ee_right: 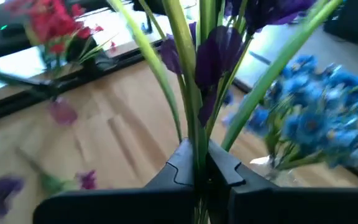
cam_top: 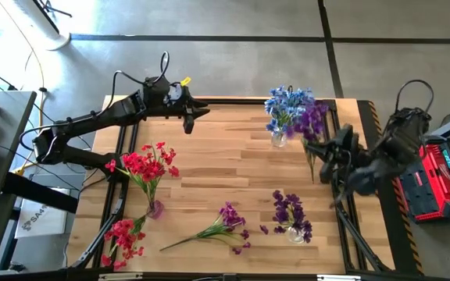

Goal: Sort flowers into vase by color
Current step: Put the right violet flower into the bottom transparent flower vase

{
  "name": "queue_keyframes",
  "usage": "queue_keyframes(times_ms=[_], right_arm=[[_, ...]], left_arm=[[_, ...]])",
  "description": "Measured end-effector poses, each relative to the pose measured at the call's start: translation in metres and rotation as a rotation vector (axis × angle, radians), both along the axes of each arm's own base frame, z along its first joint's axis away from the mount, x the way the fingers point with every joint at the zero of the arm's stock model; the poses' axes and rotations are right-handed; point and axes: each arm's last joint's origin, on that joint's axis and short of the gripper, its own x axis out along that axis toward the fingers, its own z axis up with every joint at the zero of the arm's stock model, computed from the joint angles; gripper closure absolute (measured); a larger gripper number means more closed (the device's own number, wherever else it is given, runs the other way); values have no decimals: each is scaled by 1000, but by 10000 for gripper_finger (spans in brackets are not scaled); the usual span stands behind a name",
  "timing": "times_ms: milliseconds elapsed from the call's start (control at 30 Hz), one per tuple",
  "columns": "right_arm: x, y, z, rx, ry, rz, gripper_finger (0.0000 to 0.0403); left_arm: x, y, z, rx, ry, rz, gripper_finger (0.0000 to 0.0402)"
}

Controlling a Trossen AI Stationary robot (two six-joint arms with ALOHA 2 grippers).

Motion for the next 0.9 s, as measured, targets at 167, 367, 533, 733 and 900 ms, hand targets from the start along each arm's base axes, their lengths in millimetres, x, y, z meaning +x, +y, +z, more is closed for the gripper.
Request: queue_keyframes(times_ms=[167, 367, 533, 733, 900], right_arm=[[-12, 28, -7, 5, -44, 88, 403], [-18, 69, -19, -8, -112, 169, 403], [-19, 101, -35, -11, -146, 189, 403], [-22, 135, -55, -25, -205, 210, 403], [-23, 156, -71, -39, -246, 217, 403]], left_arm=[[0, 0, 1, 25, -5, -5, 293], [0, 0, 1, 49, -2, -6, 293], [0, 1, 1, 72, 5, -14, 293], [1, 0, 2, 65, 1, -28, 293], [1, -1, 2, 106, 7, -72, 293]])
